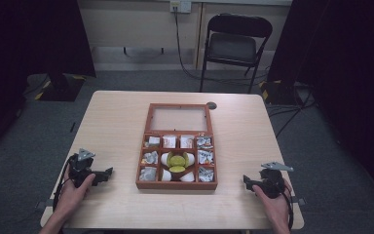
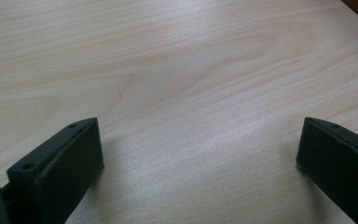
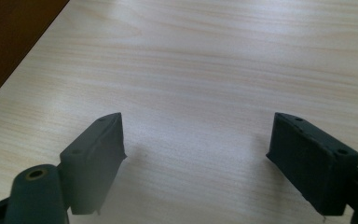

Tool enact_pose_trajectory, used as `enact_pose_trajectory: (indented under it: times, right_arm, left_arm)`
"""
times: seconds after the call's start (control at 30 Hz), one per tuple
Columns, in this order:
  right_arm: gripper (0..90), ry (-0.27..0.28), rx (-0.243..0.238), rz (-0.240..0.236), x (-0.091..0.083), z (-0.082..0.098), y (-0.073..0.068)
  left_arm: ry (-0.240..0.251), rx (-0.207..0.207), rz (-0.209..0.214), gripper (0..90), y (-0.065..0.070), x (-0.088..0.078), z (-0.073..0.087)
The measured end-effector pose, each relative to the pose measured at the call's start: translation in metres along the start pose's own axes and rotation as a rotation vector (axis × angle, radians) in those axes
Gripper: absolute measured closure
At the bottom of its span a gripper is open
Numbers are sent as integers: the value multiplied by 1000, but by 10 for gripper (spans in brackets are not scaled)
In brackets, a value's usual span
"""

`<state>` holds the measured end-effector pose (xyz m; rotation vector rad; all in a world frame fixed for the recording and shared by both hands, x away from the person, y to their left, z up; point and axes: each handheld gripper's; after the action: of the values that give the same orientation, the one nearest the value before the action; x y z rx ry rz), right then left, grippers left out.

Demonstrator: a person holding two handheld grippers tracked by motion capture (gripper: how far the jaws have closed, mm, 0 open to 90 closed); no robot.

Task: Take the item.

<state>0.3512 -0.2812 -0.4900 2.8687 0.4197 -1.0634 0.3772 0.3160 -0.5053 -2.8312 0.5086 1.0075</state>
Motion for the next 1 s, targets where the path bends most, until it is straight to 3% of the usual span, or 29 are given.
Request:
enact_pose_trajectory:
  times: [0.27, 0.73, 1.0]
  right_arm:
    - [246, 0, 39, -66, -5, -7, -2]
    - [281, 35, 24, -125, -12, -20, -11]
    - [299, 46, -26, -149, -8, -32, -25]
  left_arm:
    - [0, 0, 1, 0, 0, 0, 0]
    - [0, 0, 0, 0, 0, 0, 0]
    - [0, 0, 0, 0, 0, 0, 0]
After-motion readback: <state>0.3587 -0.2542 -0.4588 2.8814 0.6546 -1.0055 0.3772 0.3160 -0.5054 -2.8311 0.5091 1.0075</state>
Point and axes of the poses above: each handheld gripper's, and its own axes: x roughly forward along the jaws, z roughly out of its underside, y roughly to its right, and after that the axes turned 5 degrees about y, right-handed
